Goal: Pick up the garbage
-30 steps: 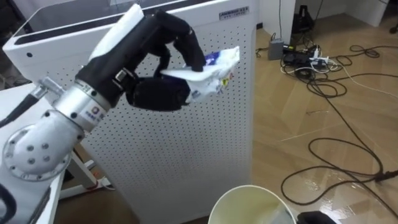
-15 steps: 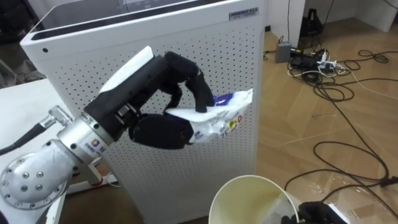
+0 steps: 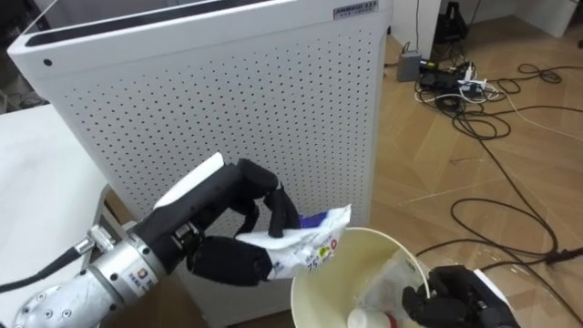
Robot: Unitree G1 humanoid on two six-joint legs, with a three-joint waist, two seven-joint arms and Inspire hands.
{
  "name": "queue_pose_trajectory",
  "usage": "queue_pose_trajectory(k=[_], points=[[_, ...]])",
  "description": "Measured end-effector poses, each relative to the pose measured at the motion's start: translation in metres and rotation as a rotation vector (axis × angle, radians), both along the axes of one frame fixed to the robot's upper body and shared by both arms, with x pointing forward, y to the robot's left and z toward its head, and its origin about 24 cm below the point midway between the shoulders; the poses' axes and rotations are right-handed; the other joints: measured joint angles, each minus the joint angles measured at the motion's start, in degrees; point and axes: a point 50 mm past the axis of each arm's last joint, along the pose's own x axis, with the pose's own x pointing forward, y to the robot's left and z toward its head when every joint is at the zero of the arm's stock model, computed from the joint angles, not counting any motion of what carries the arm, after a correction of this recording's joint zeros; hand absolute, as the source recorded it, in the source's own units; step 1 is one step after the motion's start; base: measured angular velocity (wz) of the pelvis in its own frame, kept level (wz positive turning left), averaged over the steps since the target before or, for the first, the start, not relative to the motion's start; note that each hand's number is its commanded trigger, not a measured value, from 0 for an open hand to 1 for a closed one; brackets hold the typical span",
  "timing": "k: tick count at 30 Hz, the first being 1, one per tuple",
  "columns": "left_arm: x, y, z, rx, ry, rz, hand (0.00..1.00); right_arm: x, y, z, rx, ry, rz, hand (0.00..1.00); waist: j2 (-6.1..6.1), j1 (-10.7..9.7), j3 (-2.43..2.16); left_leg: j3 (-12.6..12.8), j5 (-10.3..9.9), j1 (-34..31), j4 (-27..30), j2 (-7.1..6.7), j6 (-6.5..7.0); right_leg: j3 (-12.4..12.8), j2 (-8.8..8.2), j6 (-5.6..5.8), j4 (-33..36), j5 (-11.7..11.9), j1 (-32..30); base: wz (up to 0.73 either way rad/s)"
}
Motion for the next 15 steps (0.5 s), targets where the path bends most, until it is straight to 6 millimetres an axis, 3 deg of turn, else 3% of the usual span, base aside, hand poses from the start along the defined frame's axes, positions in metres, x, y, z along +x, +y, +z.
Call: queue_pose_trajectory(k=[15], points=[[-0.001,-0.011,-0.016,-0.057,0.068,-0.027,1.0,0.013,0.006,0.01,0.003,-0.043,0.036,1.0,-0.58,-0.4,-0.05,-0.1,0.1,-1.6,0.3,0.08,-0.07,0.5,0.07,0.0,0.3,0.0,-1.8,0.0]])
